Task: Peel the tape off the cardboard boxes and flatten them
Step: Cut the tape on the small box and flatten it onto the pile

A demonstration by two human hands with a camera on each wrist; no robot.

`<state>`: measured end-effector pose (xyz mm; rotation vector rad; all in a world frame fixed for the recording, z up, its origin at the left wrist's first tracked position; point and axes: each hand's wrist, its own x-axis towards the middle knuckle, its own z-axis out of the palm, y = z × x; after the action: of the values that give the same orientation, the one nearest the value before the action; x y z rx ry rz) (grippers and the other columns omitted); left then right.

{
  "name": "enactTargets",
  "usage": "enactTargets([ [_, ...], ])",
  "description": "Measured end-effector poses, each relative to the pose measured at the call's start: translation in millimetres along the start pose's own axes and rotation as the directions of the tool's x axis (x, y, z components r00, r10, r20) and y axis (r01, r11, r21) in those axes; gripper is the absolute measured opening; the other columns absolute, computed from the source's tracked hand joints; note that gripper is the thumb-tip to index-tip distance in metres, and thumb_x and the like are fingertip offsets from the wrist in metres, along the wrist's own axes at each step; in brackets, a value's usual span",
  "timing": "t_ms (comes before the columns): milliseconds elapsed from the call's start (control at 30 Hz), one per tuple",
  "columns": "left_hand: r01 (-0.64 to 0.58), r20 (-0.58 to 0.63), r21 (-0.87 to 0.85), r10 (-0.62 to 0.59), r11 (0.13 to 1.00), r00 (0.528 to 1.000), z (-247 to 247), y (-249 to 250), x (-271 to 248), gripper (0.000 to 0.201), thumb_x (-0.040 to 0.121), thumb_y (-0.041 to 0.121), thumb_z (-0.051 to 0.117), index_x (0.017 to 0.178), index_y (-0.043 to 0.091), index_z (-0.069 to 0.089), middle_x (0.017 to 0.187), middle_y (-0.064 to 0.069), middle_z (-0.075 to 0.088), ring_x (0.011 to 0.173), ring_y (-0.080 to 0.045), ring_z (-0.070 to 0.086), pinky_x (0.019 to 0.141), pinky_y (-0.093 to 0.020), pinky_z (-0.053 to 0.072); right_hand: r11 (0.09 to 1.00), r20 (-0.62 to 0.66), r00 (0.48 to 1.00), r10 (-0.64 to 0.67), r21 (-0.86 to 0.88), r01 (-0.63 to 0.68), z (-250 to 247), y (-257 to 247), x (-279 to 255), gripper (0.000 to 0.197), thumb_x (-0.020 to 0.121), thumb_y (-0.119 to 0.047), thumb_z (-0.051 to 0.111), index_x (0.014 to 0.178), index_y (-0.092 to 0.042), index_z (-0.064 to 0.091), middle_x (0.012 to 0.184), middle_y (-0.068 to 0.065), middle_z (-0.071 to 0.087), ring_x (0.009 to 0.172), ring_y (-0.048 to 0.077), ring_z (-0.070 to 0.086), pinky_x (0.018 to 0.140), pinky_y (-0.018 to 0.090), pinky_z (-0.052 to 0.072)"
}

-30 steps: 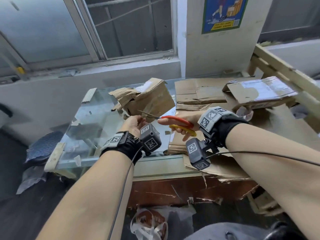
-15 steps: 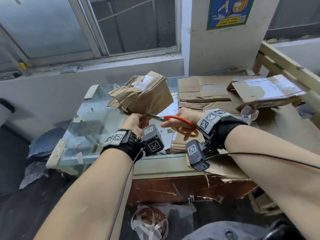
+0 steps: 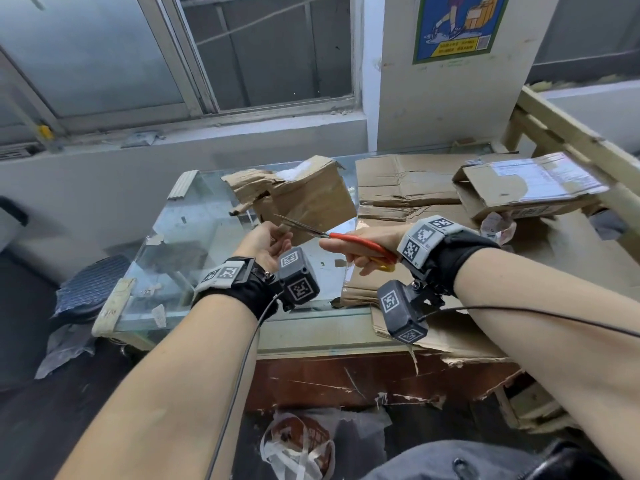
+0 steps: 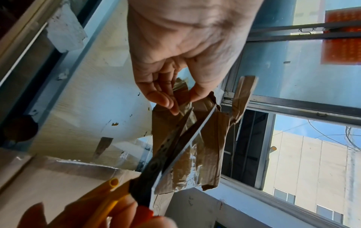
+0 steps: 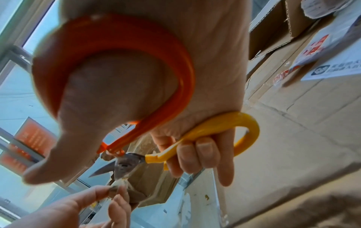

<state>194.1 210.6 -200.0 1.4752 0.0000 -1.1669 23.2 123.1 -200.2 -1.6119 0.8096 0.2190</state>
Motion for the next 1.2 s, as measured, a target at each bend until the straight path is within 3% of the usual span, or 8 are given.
enactTargets([
  [133, 0.008, -0.029, 0.032, -0.008, 0.999, 1.0, 2.1, 2.4, -4.5, 0.023, 0.093, 0.012, 0.047, 0.07, 0.007, 0.05, 0.064, -0.006, 0.056, 0.054, -0.01, 0.046, 0.038, -0.011, 0.04, 1.0, 0.001, 1.0, 0.003, -0.013, -0.003, -6.2, 5.3, 10.2, 0.07, 0.047, -0.07, 0.076, 0.082, -0.015, 0.052, 0.064, 0.002, 0.046, 0.045, 0.006, 0.042, 0.045, 0.018, 0.042],
  [333, 0.005, -0.043, 0.068, -0.002, 0.998, 0.999, 0.7, 5.3, -11.0, 0.022, 0.093, 0.012, 0.045, 0.072, 0.005, 0.049, 0.066, -0.005, 0.053, 0.053, -0.011, 0.043, 0.037, -0.012, 0.039, 0.991, 0.033, 0.996, 0.081, 0.109, -0.084, -12.5, 17.9, 11.7, 0.033, 0.094, -0.044, 0.048, 0.08, -0.013, 0.047, 0.069, 0.002, 0.04, 0.039, 0.004, 0.043, 0.042, 0.017, 0.044],
  [567, 0.005, -0.038, 0.104, -0.001, 0.995, 0.999, 4.3, 2.3, -16.3, 0.022, 0.092, 0.021, 0.048, 0.078, 0.005, 0.051, 0.069, -0.007, 0.055, 0.056, -0.013, 0.046, 0.051, -0.019, 0.044, 0.95, 0.126, 0.988, 0.087, 0.287, -0.12, -12.6, 19.2, 7.6, 0.027, 0.081, -0.032, 0.06, 0.079, -0.009, 0.047, 0.059, 0.001, 0.051, 0.035, 0.006, 0.048, 0.04, 0.017, 0.046],
  [867, 0.004, -0.04, 0.165, 0.002, 0.986, 0.999, 0.3, 6.9, -22.0, 0.02, 0.089, 0.021, 0.049, 0.076, 0.006, 0.051, 0.069, -0.006, 0.055, 0.055, -0.013, 0.046, 0.051, -0.02, 0.043, 0.94, 0.121, 0.99, 0.078, 0.322, -0.113, -18.8, 32.8, 11.5, 0.025, 0.097, -0.031, 0.049, 0.087, -0.008, 0.049, 0.056, 0.001, 0.056, 0.036, 0.007, 0.051, 0.041, 0.02, 0.049],
  [967, -0.009, -0.019, 0.215, 0.014, 0.976, 1.0, 4.3, 4.8, -25.4, 0.019, 0.088, 0.02, 0.049, 0.075, 0.006, 0.051, 0.066, -0.006, 0.054, 0.055, -0.013, 0.046, 0.053, -0.02, 0.042, 0.91, 0.206, 0.979, 0.003, 0.404, -0.088, -14.4, 30.5, 12.1, 0.057, 0.051, -0.036, 0.091, 0.082, -0.005, 0.054, 0.054, 0.002, 0.058, 0.036, 0.009, 0.054, 0.043, 0.021, 0.05],
  [1067, -0.027, -0.003, 0.252, 0.029, 0.967, 1.0, 7.2, 2.7, -25.8, 0.021, 0.087, 0.025, 0.05, 0.075, 0.008, 0.054, 0.066, -0.005, 0.055, 0.056, -0.013, 0.048, 0.053, -0.022, 0.044, 0.911, 0.224, 0.971, -0.084, 0.411, -0.016, -4.9, 24.0, 5.6, 0.084, 0.005, -0.041, 0.096, 0.069, -0.006, 0.054, 0.048, 0.001, 0.054, 0.034, 0.007, 0.05, 0.042, 0.018, 0.046],
  [1133, -0.042, 0.024, 0.281, 0.037, 0.959, 0.999, 10.1, 1.2, -26.0, 0.024, 0.088, 0.028, 0.05, 0.075, 0.008, 0.055, 0.065, -0.004, 0.056, 0.056, -0.013, 0.049, 0.053, -0.022, 0.045, 0.905, 0.184, 0.978, -0.1, 0.425, 0.013, -1.7, 21.9, 7.3, 0.076, 0.023, -0.046, 0.096, 0.072, -0.007, 0.051, 0.047, 0.0, 0.053, 0.034, 0.007, 0.05, 0.042, 0.018, 0.044],
  [1200, -0.067, 0.053, 0.322, 0.053, 0.944, 0.997, 12.7, -0.6, -27.1, 0.026, 0.087, 0.028, 0.05, 0.072, 0.008, 0.058, 0.06, -0.003, 0.057, 0.056, -0.013, 0.049, 0.054, -0.022, 0.045, 0.927, 0.087, 0.994, -0.071, 0.373, 0.034, 0.2, 21.4, 14.9, 0.042, 0.075, -0.043, 0.074, 0.081, -0.009, 0.051, 0.05, 0.0, 0.052, 0.035, 0.007, 0.049, 0.044, 0.019, 0.044],
])
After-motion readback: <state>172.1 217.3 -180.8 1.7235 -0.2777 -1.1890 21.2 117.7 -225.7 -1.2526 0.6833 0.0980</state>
